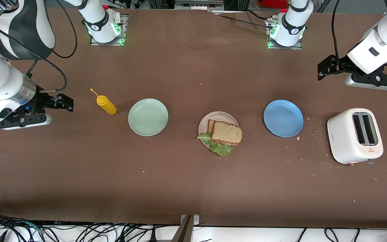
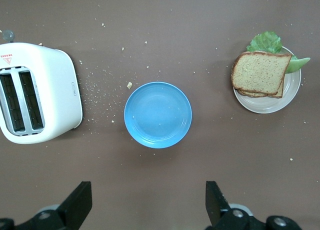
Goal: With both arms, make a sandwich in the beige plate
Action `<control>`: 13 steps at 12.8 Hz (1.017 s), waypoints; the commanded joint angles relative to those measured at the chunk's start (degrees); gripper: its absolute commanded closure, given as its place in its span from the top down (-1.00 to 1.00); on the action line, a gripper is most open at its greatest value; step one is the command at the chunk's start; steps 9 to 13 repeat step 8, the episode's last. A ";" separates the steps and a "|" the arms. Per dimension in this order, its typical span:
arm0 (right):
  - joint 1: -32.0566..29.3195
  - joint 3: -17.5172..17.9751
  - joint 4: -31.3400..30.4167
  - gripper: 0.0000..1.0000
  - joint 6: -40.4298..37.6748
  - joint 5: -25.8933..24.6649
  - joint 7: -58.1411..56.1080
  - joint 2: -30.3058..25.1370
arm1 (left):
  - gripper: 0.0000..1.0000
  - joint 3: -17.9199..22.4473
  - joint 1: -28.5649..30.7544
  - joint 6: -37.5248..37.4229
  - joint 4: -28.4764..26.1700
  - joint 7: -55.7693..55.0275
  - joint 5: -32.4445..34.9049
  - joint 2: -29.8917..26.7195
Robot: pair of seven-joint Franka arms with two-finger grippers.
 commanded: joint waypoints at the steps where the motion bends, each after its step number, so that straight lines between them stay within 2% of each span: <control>1: -0.19 0.19 0.49 0.99 -0.05 -0.60 -0.16 -0.24 | 1.00 -0.45 -0.41 -0.42 -0.65 -0.84 -0.77 -0.70; 13: -0.19 0.19 0.49 0.99 -0.05 -0.42 -0.16 -0.24 | 1.00 -0.36 -0.50 -0.51 0.15 -0.84 -0.59 -0.53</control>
